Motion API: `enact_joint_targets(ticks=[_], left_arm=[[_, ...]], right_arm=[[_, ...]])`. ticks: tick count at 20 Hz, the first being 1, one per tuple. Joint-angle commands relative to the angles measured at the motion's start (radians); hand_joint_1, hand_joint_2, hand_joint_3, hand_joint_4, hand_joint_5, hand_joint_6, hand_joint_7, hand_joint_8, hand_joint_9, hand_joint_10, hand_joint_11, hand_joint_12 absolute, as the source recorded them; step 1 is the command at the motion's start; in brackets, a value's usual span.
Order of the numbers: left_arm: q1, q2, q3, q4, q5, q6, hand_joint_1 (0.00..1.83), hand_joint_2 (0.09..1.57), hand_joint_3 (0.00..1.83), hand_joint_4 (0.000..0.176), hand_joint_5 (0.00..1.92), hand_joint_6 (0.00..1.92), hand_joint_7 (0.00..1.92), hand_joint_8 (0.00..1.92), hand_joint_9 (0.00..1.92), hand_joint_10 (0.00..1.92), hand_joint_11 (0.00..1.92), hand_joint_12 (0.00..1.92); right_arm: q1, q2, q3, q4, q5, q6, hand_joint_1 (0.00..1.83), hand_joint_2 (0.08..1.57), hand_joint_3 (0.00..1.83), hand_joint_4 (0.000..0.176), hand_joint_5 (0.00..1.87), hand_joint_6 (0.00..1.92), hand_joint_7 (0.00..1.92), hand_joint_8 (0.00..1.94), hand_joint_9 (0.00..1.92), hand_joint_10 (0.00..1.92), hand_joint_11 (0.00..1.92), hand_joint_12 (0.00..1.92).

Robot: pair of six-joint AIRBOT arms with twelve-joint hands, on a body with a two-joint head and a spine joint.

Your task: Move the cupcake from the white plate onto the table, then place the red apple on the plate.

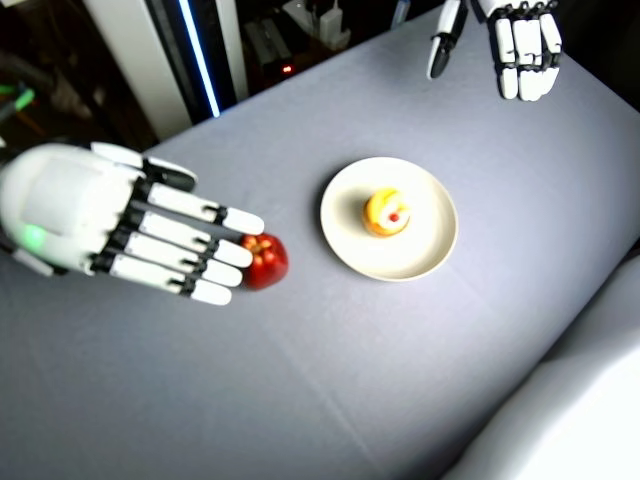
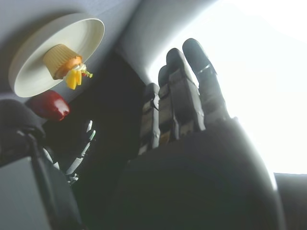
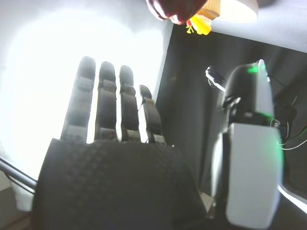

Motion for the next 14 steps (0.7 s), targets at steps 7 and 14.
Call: enact_joint_targets(ticks=[7, 14], left_arm=[[-0.160, -0.111, 0.102, 0.056, 0.042, 0.002, 0.63, 0.87, 0.00, 0.116, 0.01, 0.00, 0.09, 0.00, 0.08, 0.00, 0.00, 0.25], [-0.396, -0.325, 0.270, 0.166, 0.303, 0.002, 0.77, 0.84, 0.01, 0.176, 0.04, 0.00, 0.18, 0.02, 0.19, 0.02, 0.14, 0.16]], right_arm=[[0.012, 0.005, 0.005, 0.025, 0.117, 0.006, 0.65, 1.27, 0.00, 0.000, 0.44, 0.00, 0.47, 0.00, 0.42, 0.00, 0.35, 0.10], [0.036, 0.003, 0.020, 0.018, 0.117, 0.006, 0.66, 1.29, 0.01, 0.000, 0.42, 0.00, 0.43, 0.00, 0.35, 0.00, 0.29, 0.05]])
